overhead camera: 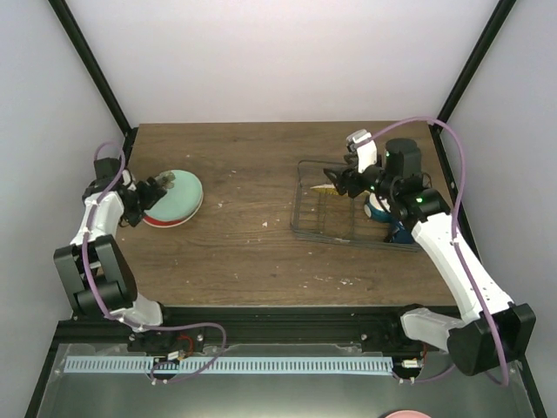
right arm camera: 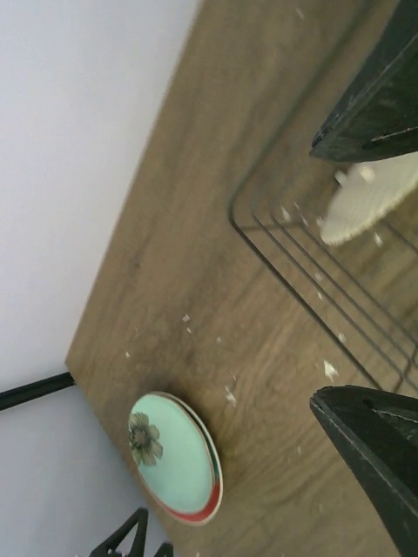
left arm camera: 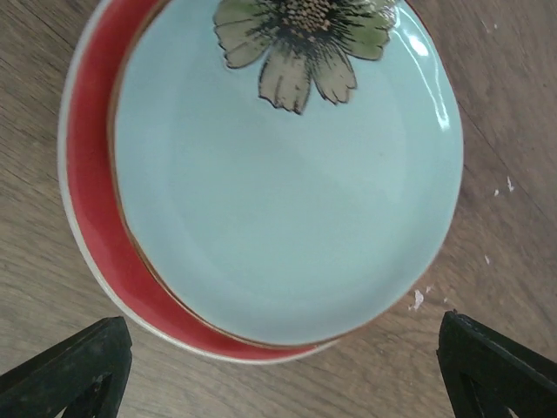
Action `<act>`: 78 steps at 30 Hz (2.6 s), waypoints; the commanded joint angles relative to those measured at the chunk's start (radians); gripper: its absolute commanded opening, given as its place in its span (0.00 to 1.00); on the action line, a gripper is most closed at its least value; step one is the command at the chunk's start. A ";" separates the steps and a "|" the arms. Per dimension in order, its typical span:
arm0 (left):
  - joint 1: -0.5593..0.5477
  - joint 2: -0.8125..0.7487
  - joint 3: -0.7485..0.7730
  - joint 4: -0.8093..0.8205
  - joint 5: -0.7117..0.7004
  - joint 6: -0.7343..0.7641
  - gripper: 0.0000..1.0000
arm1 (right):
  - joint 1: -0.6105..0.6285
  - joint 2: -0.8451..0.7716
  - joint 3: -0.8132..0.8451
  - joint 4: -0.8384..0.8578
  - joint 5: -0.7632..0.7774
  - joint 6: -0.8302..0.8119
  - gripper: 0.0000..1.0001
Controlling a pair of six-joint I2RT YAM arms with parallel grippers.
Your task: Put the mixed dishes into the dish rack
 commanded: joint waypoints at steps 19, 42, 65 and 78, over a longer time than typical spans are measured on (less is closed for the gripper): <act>0.170 0.182 0.025 0.134 0.160 0.080 0.89 | 0.058 -0.161 -0.116 -0.181 0.088 0.215 0.79; 0.128 0.270 0.086 0.147 0.128 0.102 0.92 | 0.059 -0.166 -0.114 -0.168 0.027 0.221 1.00; 0.073 0.318 0.121 0.094 -0.011 0.129 0.93 | 0.059 -0.190 -0.146 -0.225 0.056 0.251 1.00; 0.033 0.377 0.065 0.169 -0.009 0.086 0.91 | 0.059 -0.230 -0.150 -0.276 0.086 0.280 1.00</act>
